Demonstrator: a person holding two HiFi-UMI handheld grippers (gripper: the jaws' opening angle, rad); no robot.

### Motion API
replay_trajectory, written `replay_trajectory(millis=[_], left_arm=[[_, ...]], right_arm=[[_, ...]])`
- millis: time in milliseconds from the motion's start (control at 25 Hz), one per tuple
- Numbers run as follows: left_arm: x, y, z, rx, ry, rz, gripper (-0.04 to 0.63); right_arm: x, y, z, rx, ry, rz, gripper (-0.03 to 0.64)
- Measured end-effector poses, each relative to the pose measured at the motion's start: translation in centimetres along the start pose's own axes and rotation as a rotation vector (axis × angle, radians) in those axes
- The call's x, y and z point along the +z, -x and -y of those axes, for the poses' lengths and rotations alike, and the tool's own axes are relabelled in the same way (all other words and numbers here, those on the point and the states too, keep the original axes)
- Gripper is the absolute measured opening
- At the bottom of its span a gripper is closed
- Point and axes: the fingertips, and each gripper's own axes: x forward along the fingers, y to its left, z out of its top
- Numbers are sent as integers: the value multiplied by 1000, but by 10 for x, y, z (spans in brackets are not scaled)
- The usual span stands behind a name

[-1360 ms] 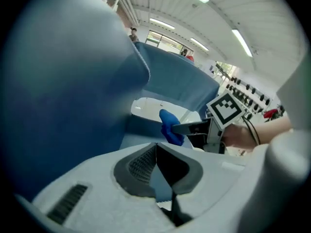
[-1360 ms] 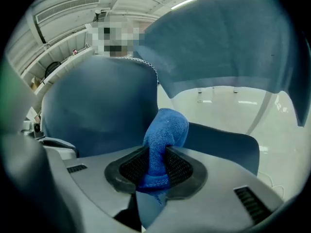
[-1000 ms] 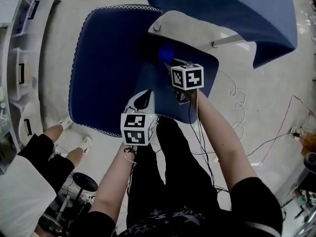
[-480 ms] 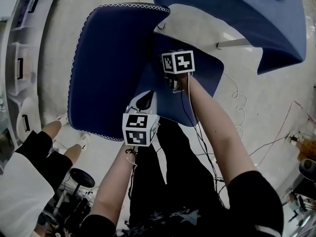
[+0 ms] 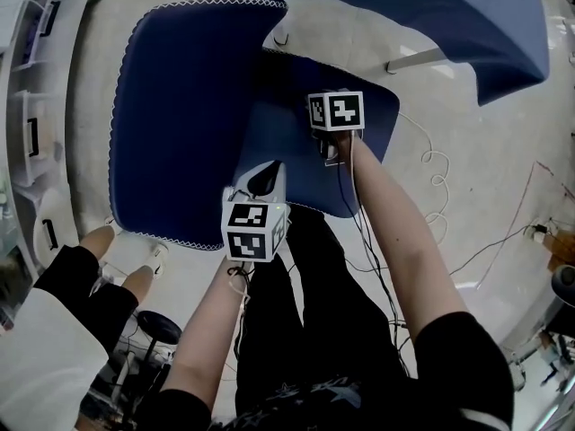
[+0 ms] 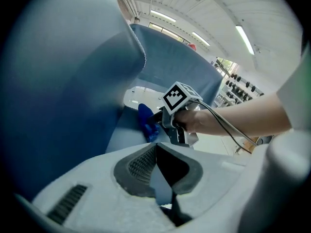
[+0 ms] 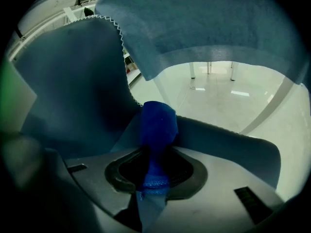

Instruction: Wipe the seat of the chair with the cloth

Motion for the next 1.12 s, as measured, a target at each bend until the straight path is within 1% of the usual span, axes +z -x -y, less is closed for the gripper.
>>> replay_trajectory(millis=[120, 400, 640, 720, 920, 1040, 1120], left_arm=[[-3, -5, 7, -18, -29, -14, 20], [-13, -25, 29, -45, -63, -61, 20], [-22, -33, 48, -80, -105, -100, 20], [-24, -34, 53, -89, -115, -108, 20], [-28, -30, 64, -102, -127, -110, 20], [-34, -24, 66, -105, -119, -112, 20], [-37, -20, 64, -98, -118, -108, 20]], right_arm=[[-11, 14, 23, -37, -25, 8, 100], [-42, 53, 92, -123, -123, 40, 101], [-73, 89, 144, -196, -245, 72, 103], [-83, 99, 155, -222, -267, 76, 103], [-103, 117, 173, -289, -238, 57, 103], [-114, 125, 178, -306, -283, 60, 103], [-118, 128, 177, -319, -286, 50, 103]])
